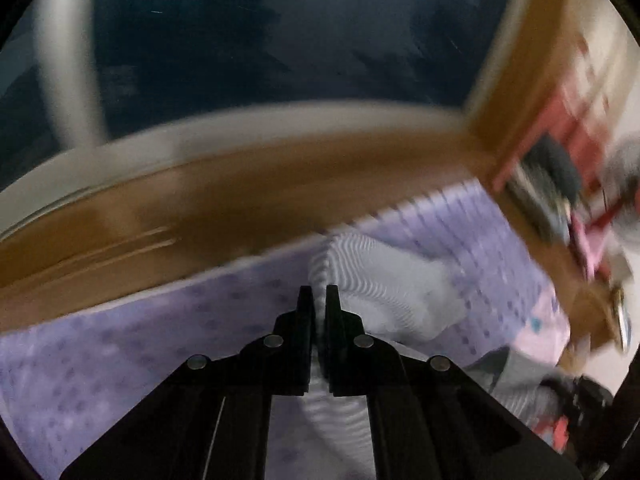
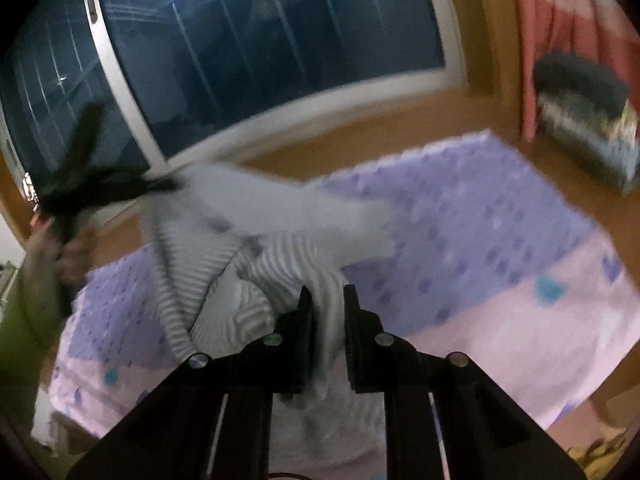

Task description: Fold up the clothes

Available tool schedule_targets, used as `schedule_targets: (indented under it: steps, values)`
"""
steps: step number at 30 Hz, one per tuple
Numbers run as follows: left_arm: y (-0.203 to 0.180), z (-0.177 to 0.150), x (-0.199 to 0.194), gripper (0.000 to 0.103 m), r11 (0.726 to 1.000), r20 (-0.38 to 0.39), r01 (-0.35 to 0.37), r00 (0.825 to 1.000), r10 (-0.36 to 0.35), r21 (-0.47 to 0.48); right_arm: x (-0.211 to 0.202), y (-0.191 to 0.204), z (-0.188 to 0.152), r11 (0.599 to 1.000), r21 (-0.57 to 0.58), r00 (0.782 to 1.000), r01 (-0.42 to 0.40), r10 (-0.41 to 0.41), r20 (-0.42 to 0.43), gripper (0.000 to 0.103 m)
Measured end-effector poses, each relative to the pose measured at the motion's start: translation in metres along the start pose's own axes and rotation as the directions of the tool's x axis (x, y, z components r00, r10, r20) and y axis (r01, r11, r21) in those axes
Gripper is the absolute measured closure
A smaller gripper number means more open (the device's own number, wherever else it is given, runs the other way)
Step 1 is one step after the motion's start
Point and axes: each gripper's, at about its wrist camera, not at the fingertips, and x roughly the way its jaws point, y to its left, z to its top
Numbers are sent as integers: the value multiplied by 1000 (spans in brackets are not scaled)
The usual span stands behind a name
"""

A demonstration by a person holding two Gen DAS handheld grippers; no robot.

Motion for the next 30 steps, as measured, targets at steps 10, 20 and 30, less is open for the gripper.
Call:
schedule_targets:
  steps: [10, 20, 30]
  values:
    - [107, -100, -47, 97, 934, -22, -149, 988, 150, -326, 56, -40, 87, 998, -3, 998, 63, -63, -28, 93]
    - [116, -157, -35, 97, 885, -92, -145, 989, 116, -442, 58, -44, 7, 987, 95, 925, -130, 155, -346, 58]
    - [102, -149, -36, 97, 885, -51, -157, 987, 150, -438, 87, -3, 2, 990, -32, 939, -135, 118, -325, 99]
